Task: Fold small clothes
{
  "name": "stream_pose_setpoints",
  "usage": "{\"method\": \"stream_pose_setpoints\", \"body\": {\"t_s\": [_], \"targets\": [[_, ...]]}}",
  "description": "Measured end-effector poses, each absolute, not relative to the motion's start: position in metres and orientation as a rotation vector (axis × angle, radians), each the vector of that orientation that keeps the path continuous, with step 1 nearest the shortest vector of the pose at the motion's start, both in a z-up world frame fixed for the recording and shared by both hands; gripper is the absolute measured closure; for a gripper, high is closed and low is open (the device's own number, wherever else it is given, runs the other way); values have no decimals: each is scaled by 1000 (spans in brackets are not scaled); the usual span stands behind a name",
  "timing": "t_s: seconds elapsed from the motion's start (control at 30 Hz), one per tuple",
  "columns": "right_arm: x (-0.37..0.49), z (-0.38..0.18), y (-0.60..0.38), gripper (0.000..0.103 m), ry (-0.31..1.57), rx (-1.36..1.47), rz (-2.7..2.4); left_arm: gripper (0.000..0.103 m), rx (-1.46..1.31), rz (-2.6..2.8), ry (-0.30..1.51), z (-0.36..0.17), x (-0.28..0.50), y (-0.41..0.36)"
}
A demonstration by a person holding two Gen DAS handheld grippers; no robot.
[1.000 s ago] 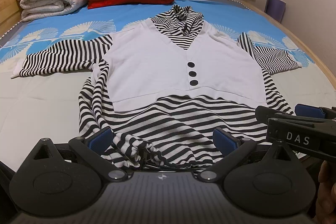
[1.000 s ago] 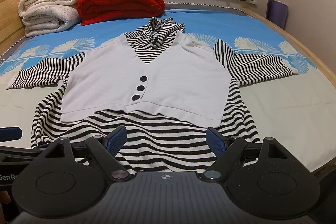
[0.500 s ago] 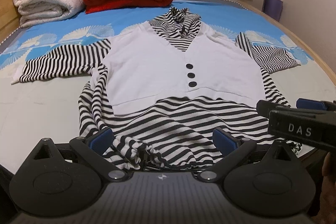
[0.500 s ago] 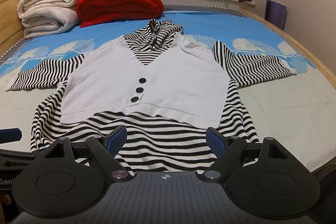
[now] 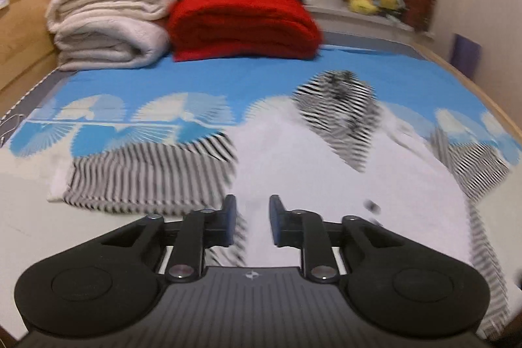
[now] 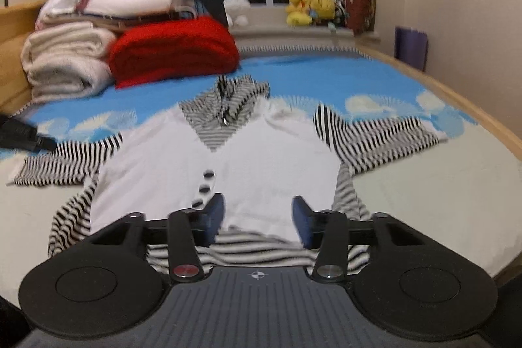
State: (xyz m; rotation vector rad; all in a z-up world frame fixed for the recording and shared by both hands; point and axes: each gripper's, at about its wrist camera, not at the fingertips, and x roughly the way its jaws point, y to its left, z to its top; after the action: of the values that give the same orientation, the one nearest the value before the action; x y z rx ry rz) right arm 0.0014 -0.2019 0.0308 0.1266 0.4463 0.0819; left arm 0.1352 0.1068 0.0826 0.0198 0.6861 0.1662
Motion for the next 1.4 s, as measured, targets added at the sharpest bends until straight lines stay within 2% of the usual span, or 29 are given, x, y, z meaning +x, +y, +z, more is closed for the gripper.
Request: {"method": "stream_pose_setpoints", "body": {"t_s": [0.17,0.2,0.27,0.3,0.43,0.57,0.67,0.7,0.77,0.87,0.97,1.0,1.03,1.17,1.4], "targets": [[19,53,-205,58,516,39,154,85,-34,226,749,78,200,183],[28,60,-205,57,539,28,178,85,-71,224,746,70,208,201],[49,72,-201,46,584,10,219,85,-108,252,732,59,215,231],[64,80,-200,45,599,16,238,85,-112,270,739,52,215,243],[117,102,-184,45,584,35,268,85,-217,313,855,16,213,285],[176,118,-155,45,564,39,314,85,-233,336,804,17,217,309],[212,122,-135,45,513,45,365,85,-351,389,846,3,218,334],[220,119,-130,46,493,44,378,85,-403,403,847,-2,217,345],[234,103,-122,59,478,25,376,84,-461,441,852,-10,215,361],[250,71,-110,72,599,-13,325,83,-548,513,884,-27,216,383],[271,64,-110,72,699,49,355,76,-638,565,887,-37,215,404],[278,67,-112,72,713,82,369,71,-652,586,884,-39,214,410],[281,69,-118,71,718,109,377,68,-661,614,883,-40,212,414],[294,74,-129,57,730,92,331,67,-716,680,873,-49,210,434],[302,58,-151,56,769,85,283,66,-810,751,889,-68,209,455]]}}
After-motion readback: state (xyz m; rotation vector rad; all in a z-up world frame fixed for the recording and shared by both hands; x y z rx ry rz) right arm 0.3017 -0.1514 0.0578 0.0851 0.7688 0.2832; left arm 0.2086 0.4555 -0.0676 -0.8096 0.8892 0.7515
